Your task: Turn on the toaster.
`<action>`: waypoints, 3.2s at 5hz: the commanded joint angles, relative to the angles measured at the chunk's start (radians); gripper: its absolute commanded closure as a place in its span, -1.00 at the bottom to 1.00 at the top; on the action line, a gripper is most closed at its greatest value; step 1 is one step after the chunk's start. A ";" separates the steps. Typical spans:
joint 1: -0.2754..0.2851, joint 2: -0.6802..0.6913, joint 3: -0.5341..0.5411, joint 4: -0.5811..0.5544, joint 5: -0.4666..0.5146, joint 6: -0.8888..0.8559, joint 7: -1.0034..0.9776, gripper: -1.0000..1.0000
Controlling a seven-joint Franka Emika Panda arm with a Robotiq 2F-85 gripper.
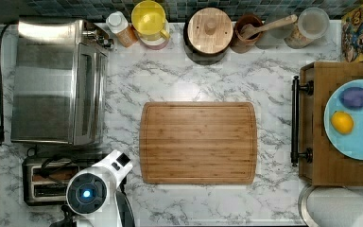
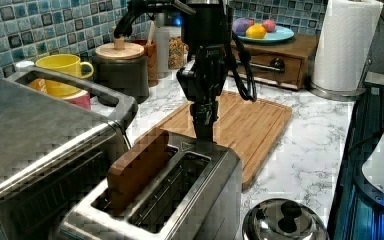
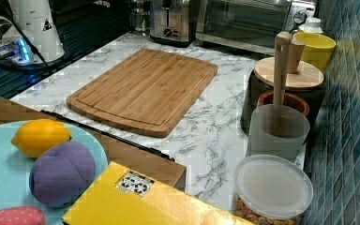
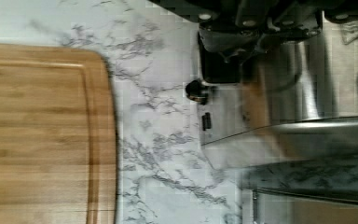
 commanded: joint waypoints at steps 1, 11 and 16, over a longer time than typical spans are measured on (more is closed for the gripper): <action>-0.050 0.050 -0.084 -0.049 0.023 -0.017 0.038 1.00; 0.142 0.248 0.040 -0.151 0.200 0.212 -0.046 1.00; 0.153 0.248 0.029 -0.152 0.200 0.211 -0.046 1.00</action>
